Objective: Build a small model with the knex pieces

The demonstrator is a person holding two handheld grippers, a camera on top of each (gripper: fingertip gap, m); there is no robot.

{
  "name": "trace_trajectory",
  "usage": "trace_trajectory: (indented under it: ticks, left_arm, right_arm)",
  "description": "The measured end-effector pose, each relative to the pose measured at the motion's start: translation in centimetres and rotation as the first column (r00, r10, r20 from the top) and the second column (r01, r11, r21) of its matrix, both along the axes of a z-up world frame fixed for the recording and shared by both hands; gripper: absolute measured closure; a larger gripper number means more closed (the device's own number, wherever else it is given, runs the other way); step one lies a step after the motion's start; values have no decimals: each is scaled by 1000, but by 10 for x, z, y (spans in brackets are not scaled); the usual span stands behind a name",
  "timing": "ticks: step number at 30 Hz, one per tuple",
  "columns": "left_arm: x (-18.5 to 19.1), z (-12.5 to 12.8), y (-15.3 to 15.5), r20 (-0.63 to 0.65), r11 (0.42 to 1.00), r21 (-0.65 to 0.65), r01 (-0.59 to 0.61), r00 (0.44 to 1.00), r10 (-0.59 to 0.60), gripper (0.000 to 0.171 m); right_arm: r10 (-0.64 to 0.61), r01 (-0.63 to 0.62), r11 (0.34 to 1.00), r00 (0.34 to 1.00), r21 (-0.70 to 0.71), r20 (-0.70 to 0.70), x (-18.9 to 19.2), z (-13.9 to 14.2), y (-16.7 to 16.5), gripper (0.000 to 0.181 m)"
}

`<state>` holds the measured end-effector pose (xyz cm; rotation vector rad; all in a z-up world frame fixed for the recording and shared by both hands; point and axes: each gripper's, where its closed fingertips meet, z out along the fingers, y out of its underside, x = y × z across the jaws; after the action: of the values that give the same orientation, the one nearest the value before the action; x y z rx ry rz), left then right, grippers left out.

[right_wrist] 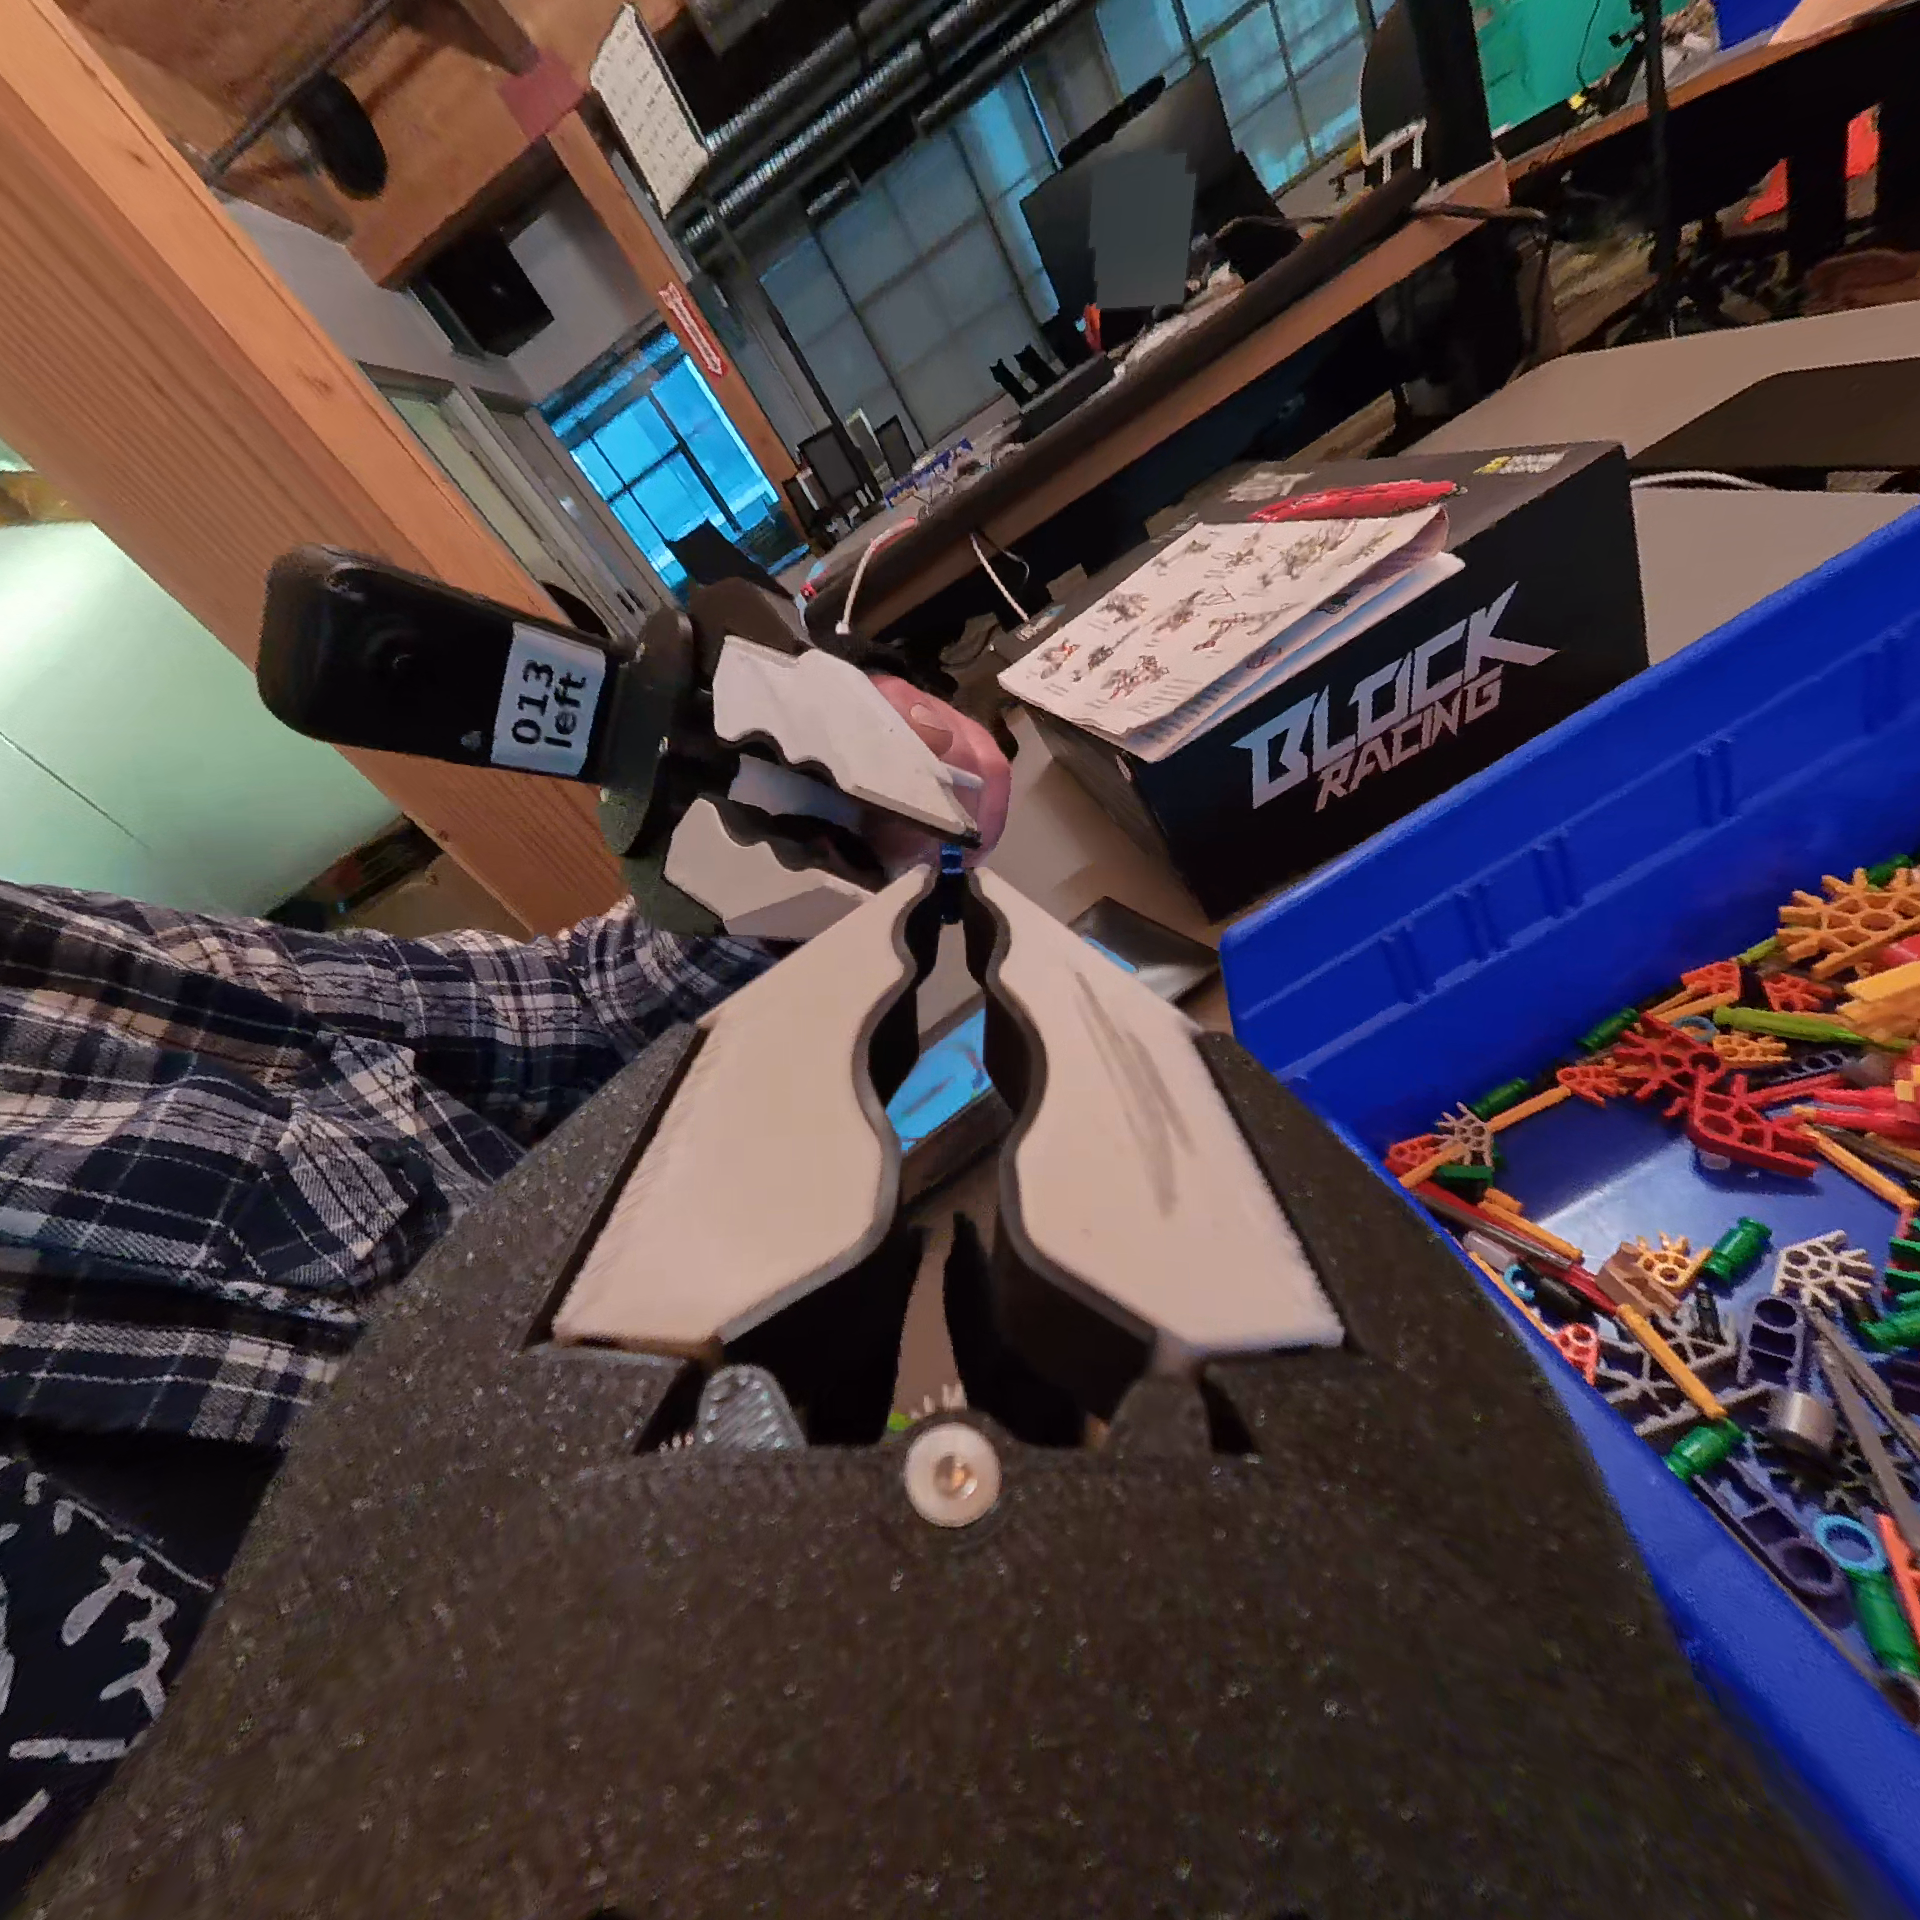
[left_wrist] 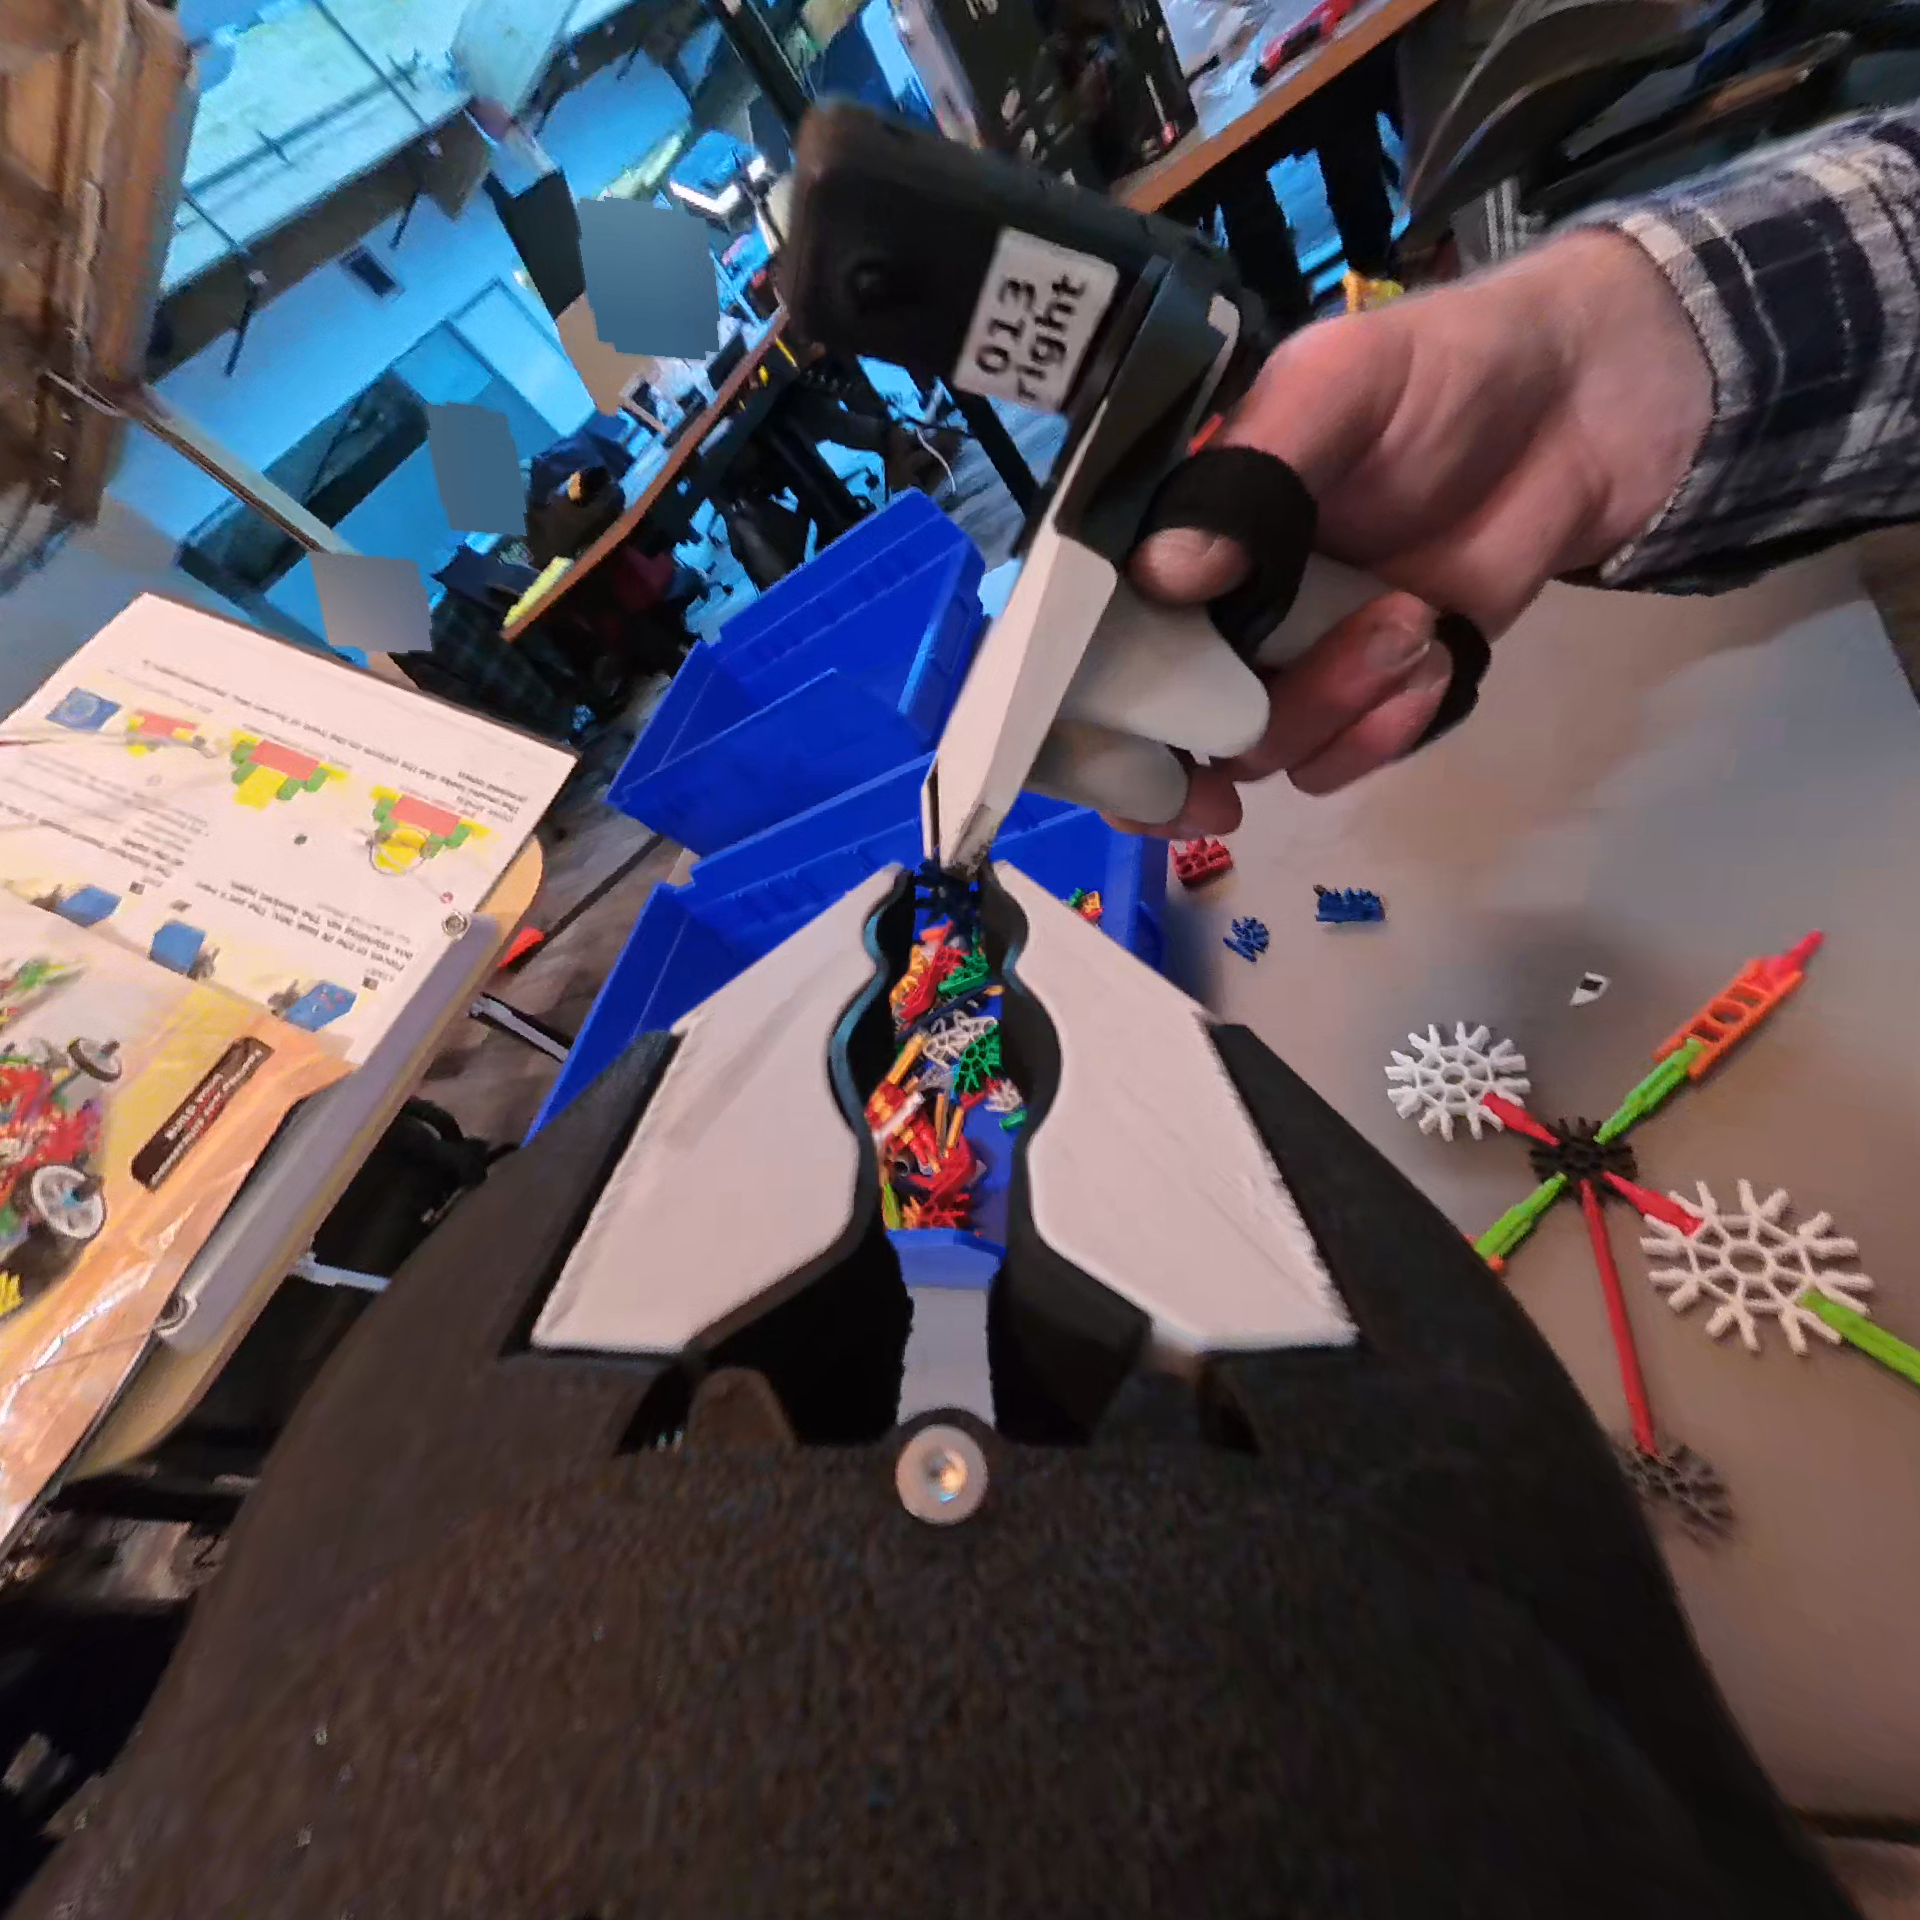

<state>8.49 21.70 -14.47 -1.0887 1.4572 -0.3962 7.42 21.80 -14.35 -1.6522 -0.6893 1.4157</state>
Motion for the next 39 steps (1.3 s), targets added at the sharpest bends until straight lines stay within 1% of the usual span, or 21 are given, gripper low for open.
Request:
trace_trajectory:
  ticks: [3, 6, 9, 12, 14, 15, 17, 20, 23, 27, 28, 30, 33, 36, 39]
  left_arm:
    - [-4, -7, -5, -50, 999, 9, 33, 998, -33, 160]
    - [-8, -13, -12, -122, 996, 3, 86, 989, -85, 143]
    - [-11, -17, -20, -210, 990, 31, 135, 970, -125, 141]
    - [-11, -24, -23, -282, 985, 63, 161, 949, -138, 142]
    - [-9, -30, -28, -309, 981, 65, 180, 939, -152, 149]
    - [-9, -32, -26, -317, 981, 85, 174, 938, -139, 151]
    - [-11, -40, -24, -346, 982, 98, 160, 931, -117, 149]
    - [-12, -38, -27, -321, 982, 90, 167, 938, -131, 153]
    - [-13, -35, -24, -287, 985, 98, 139, 952, -105, 153]
    - [-14, -29, -15, -221, 992, 99, 79, 974, -55, 153]
    - [-14, -26, -12, -197, 993, 104, 57, 980, -35, 154]
    - [-14, -20, -7, -146, 994, 113, 13, 989, 3, 153]
    - [-14, -9, 1, -59, 994, 102, -48, 997, 54, 153]
    - [-15, -3, 5, -8, 994, 84, -70, 997, 71, 154]
    - [-13, -2, 5, 7, 995, 77, -70, 998, 69, 154]
  right_arm:
    - [37, -38, 999, 997, 6, 68, -2, -8, -6, 179]
    - [99, -98, 995, 988, -12, 122, -3, -14, -12, 179]
    - [176, -173, 984, 970, -37, 169, -3, -19, -20, 179]
    - [243, -237, 970, 947, -57, 212, -5, -24, -28, 179]
    - [266, -258, 964, 942, -67, 205, -8, -23, -30, 179]
    - [284, -275, 959, 939, -70, 196, -9, -22, -32, 179]
    - [293, -285, 956, 933, -71, 207, -10, -25, -33, 179]
    - [328, -317, 945, 924, -84, 195, -12, -25, -36, 179]
    - [313, -305, 950, 931, -74, 189, -13, -22, -32, 179]
    - [255, -249, 967, 953, -57, 166, -15, -17, -23, 177]
    - [237, -232, 971, 960, -50, 151, -16, -15, -21, 175]
    - [200, -197, 980, 973, -37, 114, -16, -11, -16, 164]
    - [116, -114, 993, 992, -34, 48, -10, -4, -5, 162]
    - [105, -105, 993, 994, -48, -7, -9, -4, -5, 161]
    - [94, -95, 995, 995, -36, -35, -12, -3, -7, 161]
